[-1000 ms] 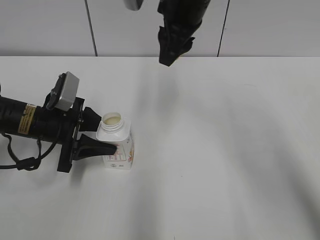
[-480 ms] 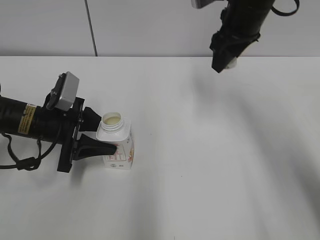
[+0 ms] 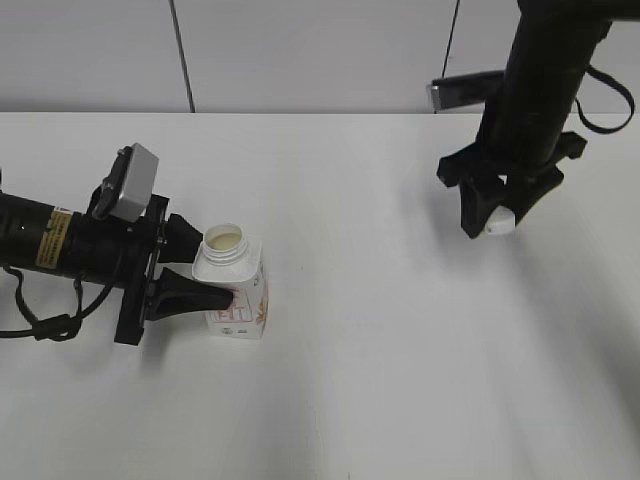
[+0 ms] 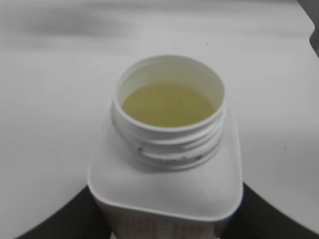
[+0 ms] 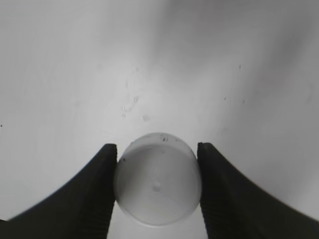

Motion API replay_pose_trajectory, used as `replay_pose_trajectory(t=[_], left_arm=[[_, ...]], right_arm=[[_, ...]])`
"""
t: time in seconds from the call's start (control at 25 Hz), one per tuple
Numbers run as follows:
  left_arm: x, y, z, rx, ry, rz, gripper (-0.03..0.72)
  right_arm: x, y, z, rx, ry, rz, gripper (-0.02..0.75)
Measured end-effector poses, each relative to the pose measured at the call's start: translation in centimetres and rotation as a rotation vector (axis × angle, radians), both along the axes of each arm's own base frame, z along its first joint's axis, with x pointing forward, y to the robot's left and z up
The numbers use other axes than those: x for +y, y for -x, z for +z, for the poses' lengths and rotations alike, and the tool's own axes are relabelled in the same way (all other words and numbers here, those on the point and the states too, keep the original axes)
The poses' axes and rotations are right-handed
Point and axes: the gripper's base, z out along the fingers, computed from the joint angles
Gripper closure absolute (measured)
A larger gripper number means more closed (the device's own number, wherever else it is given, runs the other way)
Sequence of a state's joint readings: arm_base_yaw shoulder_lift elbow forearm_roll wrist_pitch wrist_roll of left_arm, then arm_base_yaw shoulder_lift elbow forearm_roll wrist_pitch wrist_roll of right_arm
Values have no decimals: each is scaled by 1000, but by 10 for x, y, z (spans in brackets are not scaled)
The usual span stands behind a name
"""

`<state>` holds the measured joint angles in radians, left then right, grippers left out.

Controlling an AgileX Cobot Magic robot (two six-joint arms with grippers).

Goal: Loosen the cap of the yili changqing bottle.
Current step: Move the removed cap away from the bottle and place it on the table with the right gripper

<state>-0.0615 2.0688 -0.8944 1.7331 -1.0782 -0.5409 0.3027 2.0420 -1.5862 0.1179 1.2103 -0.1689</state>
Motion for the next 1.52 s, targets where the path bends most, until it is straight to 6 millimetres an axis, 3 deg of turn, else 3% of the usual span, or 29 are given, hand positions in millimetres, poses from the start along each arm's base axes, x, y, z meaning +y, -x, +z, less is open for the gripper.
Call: replay_pose_trajectory(t=[0.28, 0.6, 0.96, 1.04, 1.2, 1.36, 1.52], left_arm=[[0, 0, 0, 0, 0, 0, 325], [0, 0, 0, 0, 0, 0, 325], [0, 0, 0, 0, 0, 0, 325], [0, 0, 0, 0, 0, 0, 325], [0, 0, 0, 0, 2, -1, 325], [0, 0, 0, 10, 4, 4, 322], [0, 0, 0, 43, 4, 25, 232]], right_arm=[[-6, 23, -49, 67, 8, -172, 350], [-6, 29, -85, -96, -89, -336, 350], [-8, 28, -92, -176, -109, -367, 350], [-8, 28, -92, -175, -109, -368, 307], [-8, 27, -92, -177, -112, -371, 124], [-8, 28, -91, -169, -109, -370, 108], [-8, 29, -91, -160, -107, -367, 115]])
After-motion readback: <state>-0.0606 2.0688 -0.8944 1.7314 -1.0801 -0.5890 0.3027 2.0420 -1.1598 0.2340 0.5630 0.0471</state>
